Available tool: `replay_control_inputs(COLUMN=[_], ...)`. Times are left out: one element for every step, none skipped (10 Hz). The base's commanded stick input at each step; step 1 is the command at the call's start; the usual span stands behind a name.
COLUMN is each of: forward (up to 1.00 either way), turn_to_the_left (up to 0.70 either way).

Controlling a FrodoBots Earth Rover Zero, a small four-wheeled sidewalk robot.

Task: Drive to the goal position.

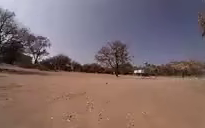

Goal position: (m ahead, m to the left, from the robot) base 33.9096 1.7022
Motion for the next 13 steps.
replay_control_inputs(forward=[1.00, 1.00, 1.00, 1.00, 1.00, 1.00, 1.00, 1.00, 1.00, 1.00, 1.00, 1.00, 1.00], turn_to_the_left=[0.00, 0.00, 0.00, 0.00, 0.00, 0.00, 0.00, 0.00, 0.00, 0.00, 0.00, 0.00, 0.00])
